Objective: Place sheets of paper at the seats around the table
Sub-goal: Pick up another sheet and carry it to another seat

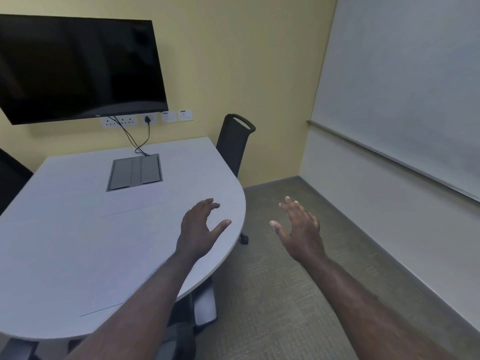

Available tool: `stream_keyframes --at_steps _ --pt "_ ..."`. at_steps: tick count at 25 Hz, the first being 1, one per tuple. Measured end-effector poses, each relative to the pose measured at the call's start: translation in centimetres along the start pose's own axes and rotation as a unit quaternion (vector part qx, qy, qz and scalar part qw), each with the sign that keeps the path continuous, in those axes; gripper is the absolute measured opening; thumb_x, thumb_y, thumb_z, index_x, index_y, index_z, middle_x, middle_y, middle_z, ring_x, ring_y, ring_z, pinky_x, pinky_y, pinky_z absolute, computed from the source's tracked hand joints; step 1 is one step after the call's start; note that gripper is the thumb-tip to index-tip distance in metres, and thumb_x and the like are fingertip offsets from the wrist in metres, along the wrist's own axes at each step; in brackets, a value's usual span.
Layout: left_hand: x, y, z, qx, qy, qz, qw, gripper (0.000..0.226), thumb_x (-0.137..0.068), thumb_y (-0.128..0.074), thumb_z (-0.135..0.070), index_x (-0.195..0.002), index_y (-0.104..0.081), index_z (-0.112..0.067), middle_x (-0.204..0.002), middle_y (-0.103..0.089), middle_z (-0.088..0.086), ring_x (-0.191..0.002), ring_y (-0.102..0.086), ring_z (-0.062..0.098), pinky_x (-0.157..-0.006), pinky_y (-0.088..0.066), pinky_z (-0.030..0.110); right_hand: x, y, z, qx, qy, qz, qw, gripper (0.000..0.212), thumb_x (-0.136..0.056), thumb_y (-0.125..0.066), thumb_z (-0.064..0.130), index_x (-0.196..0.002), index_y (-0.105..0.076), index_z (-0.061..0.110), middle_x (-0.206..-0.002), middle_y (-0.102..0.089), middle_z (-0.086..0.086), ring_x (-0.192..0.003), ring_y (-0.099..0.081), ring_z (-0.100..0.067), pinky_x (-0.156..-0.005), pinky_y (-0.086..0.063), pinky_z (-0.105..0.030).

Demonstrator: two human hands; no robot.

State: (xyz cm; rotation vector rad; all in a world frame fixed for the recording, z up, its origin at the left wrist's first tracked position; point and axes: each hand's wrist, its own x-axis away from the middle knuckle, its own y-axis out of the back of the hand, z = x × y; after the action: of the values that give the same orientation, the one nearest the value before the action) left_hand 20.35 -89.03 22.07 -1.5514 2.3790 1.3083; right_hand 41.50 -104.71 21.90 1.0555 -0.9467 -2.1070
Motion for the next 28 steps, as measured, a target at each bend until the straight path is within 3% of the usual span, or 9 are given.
stream_keyframes --at_steps 16,28 --pt "-16.7 -16.2 0.7 0.000 -0.023 0.047 0.999 0.051 -0.083 -0.063 -0.055 -0.125 -0.058 -0.026 -0.144 -0.050 -0.006 -0.135 -0.041 0.014 -0.112 -0.033 0.044 -14.5 -3.3 -14.7 0.033 -0.049 0.009 0.998 0.053 -0.092 -0.056 0.048 -0.140 -0.047 0.028 -0.158 -0.033 0.006 -0.148 -0.026 -0.015 -0.116 -0.019 -0.044" --pt "-30.8 -22.1 5.0 -0.021 -0.018 0.027 0.999 0.053 -0.081 -0.060 -0.059 -0.124 -0.057 -0.028 -0.141 -0.051 -0.009 -0.135 -0.038 0.011 -0.109 -0.028 0.034 -30.3 -8.6 -19.4 0.012 -0.053 0.020 0.998 0.053 -0.092 -0.056 0.047 -0.141 -0.047 0.028 -0.159 -0.032 0.006 -0.148 -0.024 -0.015 -0.117 -0.017 -0.045"
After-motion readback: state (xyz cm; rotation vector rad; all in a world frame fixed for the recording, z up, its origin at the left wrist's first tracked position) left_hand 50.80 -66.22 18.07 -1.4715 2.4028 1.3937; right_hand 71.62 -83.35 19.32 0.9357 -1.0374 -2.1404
